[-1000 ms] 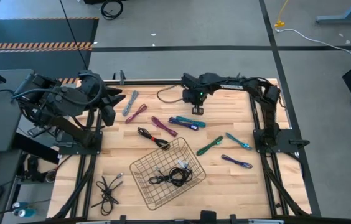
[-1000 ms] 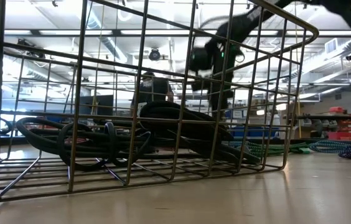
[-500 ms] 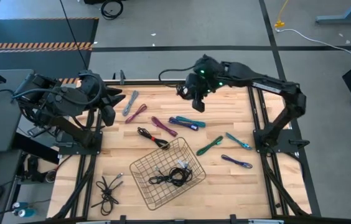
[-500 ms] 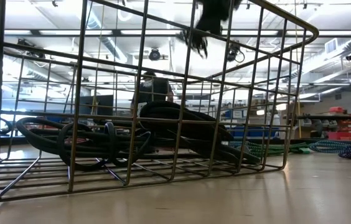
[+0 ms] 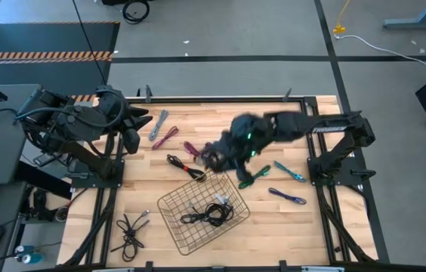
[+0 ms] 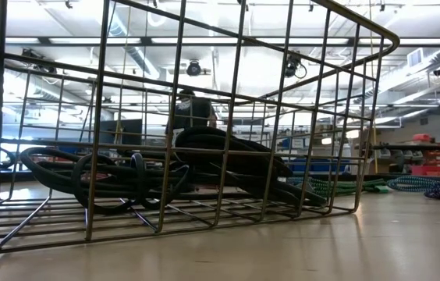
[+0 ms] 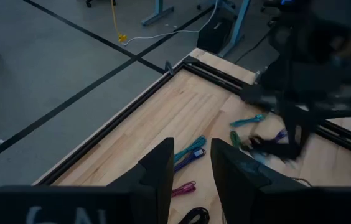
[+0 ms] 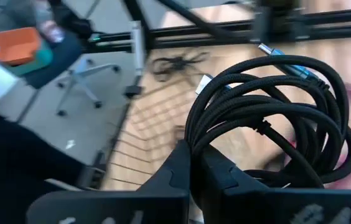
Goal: Pick and place USB-C Cables
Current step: Put the black charger cable into the wire basket
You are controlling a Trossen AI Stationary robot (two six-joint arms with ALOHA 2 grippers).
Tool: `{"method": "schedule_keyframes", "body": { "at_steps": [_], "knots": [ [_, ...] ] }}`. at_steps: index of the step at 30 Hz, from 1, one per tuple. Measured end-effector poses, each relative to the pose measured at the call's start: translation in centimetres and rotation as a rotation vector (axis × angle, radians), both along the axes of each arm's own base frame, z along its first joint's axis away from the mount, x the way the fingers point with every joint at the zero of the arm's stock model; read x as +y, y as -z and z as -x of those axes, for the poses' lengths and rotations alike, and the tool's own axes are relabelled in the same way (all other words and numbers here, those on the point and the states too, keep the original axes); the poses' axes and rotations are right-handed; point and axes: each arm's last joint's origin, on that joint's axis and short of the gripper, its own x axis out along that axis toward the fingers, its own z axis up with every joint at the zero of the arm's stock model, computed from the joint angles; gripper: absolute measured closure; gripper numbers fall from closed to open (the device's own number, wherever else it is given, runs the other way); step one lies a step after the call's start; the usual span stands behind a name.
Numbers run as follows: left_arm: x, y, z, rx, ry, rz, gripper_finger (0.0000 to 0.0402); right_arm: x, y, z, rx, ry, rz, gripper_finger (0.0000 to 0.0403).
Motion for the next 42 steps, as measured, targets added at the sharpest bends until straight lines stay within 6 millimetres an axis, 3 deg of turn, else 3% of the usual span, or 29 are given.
{"method": "schedule_keyframes", "body": {
  "at_steps": [8, 16, 23, 29, 34, 42],
  "knots": [
    [-0.1, 0.0, 0.0, 0.005, 0.018, 0.014, 0.0290, 5.4, 4.2, -3.1, 0.096, -0.048, -0.029, 0.0391],
    [-0.2, 0.1, -0.1, 0.015, 0.050, 0.040, 0.0290, 8.3, 10.4, -6.0, 0.257, -0.050, 0.018, 0.0391],
    [-0.2, 0.1, -0.1, 0.016, 0.054, 0.044, 0.0290, 8.6, 16.0, -7.6, 0.426, -0.006, 0.112, 0.0391],
    [-0.2, 0.1, -0.1, 0.016, 0.055, 0.044, 0.0290, 7.8, 19.6, -8.5, 0.532, 0.020, 0.143, 0.0391],
    [-0.2, 0.1, -0.1, 0.016, 0.055, 0.043, 0.0290, 7.5, 20.9, -8.8, 0.559, 0.003, 0.149, 0.0391],
    [-0.2, 0.1, -0.1, 0.017, 0.056, 0.041, 0.0290, 7.2, 21.1, -8.9, 0.559, -0.019, 0.144, 0.0391]
  ]
}}
